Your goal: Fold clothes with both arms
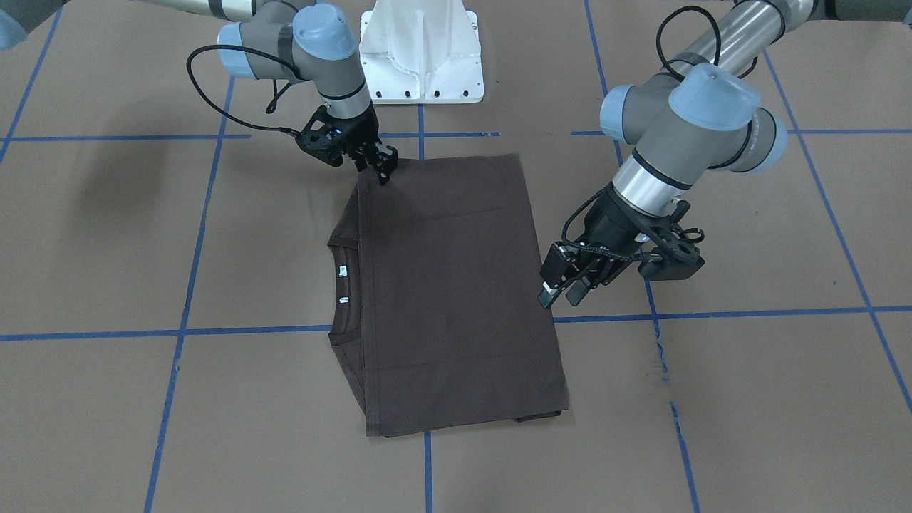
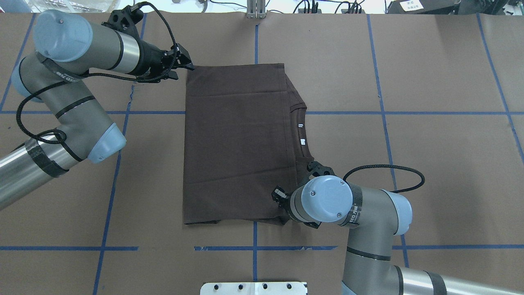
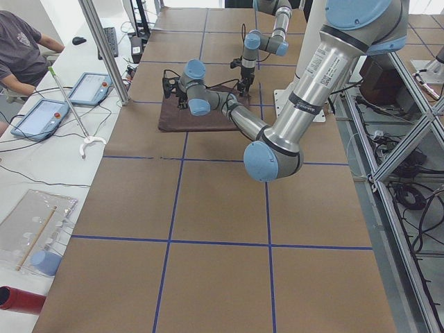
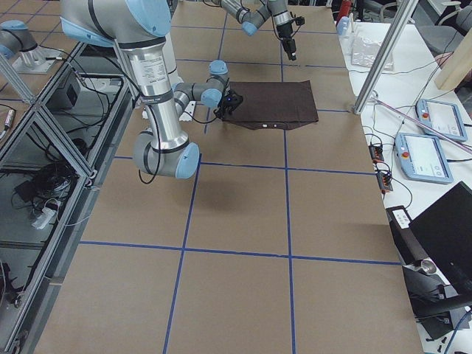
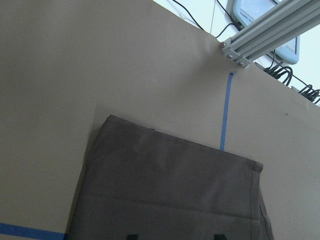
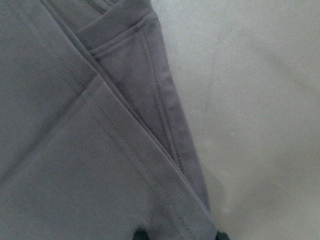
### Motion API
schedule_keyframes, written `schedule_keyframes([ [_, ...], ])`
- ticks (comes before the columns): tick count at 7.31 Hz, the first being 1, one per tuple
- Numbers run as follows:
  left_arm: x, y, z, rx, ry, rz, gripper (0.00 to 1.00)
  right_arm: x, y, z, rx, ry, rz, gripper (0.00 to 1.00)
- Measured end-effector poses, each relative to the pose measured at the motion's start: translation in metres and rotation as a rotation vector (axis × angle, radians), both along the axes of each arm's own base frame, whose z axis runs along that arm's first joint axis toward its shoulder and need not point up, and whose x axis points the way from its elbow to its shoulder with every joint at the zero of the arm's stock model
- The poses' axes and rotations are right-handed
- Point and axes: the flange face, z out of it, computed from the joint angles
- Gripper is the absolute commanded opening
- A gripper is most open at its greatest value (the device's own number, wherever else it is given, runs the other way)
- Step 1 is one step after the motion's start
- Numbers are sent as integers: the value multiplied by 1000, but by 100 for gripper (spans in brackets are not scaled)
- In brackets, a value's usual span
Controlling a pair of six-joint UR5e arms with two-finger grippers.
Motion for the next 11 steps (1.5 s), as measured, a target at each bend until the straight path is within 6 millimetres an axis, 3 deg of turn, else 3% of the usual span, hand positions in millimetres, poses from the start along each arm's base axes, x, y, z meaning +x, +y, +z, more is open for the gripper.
schedule_keyframes([
  [7,-3,4,4,-3,-1,0,59,8,-5,-14,12,-28,20,0],
  [11,-8,22,-1,-59,52,-16,60,31,-1,-15,-16,-46,56,0],
])
